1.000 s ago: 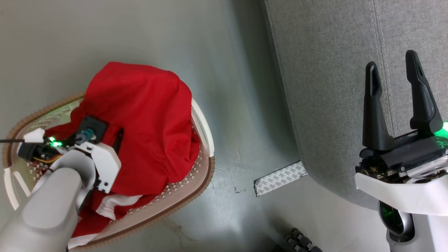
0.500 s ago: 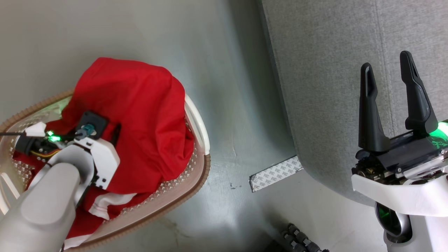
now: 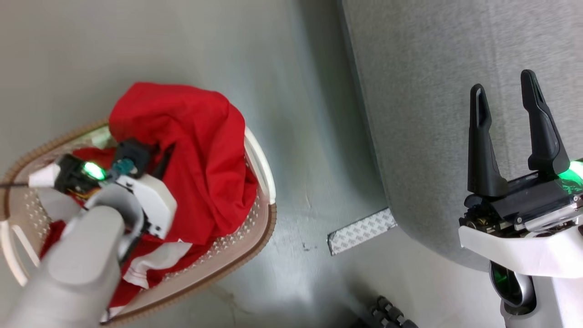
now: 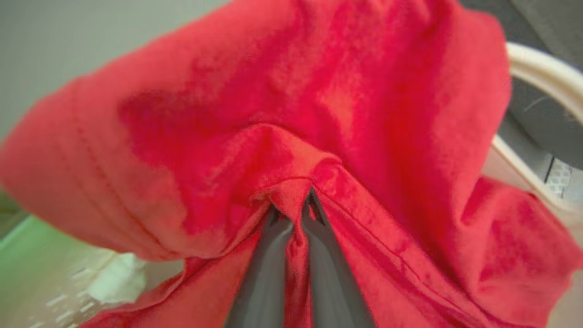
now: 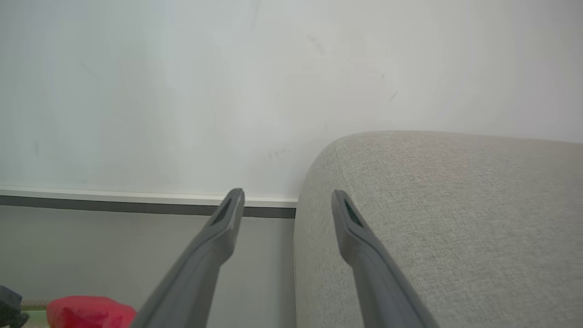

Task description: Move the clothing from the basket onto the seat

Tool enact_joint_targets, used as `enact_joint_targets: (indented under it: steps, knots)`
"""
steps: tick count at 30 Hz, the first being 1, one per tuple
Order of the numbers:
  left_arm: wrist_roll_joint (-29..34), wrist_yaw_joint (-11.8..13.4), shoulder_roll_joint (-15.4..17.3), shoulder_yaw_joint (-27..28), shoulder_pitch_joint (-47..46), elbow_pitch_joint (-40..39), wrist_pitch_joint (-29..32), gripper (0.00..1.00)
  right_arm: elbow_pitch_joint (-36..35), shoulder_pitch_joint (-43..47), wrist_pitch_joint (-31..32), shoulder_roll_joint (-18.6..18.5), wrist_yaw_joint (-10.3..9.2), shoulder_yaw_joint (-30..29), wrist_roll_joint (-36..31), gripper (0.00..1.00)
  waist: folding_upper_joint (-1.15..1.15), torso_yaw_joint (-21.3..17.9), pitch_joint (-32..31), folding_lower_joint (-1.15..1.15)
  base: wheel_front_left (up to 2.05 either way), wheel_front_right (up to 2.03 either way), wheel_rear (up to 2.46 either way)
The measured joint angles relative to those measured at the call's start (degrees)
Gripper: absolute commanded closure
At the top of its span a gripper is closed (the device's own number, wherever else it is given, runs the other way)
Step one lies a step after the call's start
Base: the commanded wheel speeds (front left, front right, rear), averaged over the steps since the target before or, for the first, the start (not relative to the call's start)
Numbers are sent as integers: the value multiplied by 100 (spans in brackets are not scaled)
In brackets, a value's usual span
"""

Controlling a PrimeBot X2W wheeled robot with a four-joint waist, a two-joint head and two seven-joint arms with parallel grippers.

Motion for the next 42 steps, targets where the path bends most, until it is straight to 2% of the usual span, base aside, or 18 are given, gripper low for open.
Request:
enact_joint_targets:
  steps: [11, 21, 34, 42]
  knots:
    - [-821, -234, -542, -23, 886, -520, -604, 100, 396, 324, -1, 3, 0, -404, -159, 0, 0, 271, -1044, 0, 0, 0, 0]
    - [-1479, -240, -849, 124, 1945, -1339, -758, 100, 811, 983, 0, 5, 0, -736, -499, 0, 0, 752, -2485, -1, 0, 0, 0]
    - [-1688, 115, -920, 463, 3021, -2520, -789, 100, 1282, 1599, -1, 4, 0, -776, -1015, 0, 0, 1393, -4445, -2, 0, 0, 0]
    - [-1739, 377, -632, 611, 3323, -3401, -599, 100, 1493, 1910, -1, 3, 0, -452, -1016, 0, 0, 1759, -5322, -3, 0, 0, 0]
